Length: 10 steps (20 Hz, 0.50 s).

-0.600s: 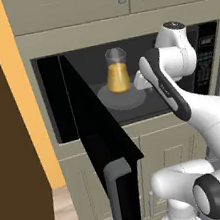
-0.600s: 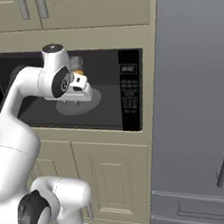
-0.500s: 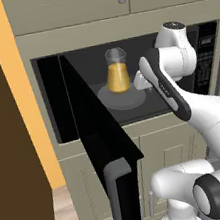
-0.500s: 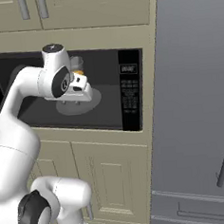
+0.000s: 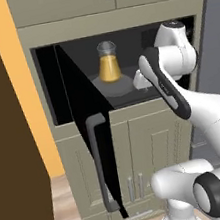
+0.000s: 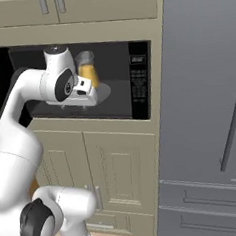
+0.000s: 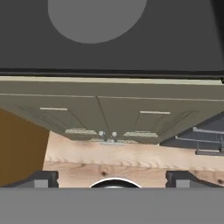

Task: Close the microwave door.

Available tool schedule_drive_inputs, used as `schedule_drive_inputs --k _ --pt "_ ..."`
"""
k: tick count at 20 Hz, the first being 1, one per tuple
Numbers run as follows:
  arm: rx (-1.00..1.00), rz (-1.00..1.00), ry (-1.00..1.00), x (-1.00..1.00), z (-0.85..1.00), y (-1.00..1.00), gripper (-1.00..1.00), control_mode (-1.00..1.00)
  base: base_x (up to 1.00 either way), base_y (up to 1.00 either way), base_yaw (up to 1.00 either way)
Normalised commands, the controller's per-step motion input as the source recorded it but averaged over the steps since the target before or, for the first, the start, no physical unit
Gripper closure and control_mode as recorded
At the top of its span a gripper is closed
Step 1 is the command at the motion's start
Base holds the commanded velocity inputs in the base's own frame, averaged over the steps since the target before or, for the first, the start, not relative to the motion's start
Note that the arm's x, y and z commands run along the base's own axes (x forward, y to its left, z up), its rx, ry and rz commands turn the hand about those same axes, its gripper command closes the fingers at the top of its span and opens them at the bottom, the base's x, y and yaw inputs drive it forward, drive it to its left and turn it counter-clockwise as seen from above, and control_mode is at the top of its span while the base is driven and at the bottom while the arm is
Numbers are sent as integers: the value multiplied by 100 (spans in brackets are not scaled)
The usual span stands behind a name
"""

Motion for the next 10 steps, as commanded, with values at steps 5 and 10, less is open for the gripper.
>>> schedule_drive_inputs --k 5,10 --pt "0 0 0 0 0 0 -100 100 -54 0 -2" --pt "0 0 0 0 0 0 -100 100 -32 0 -1"
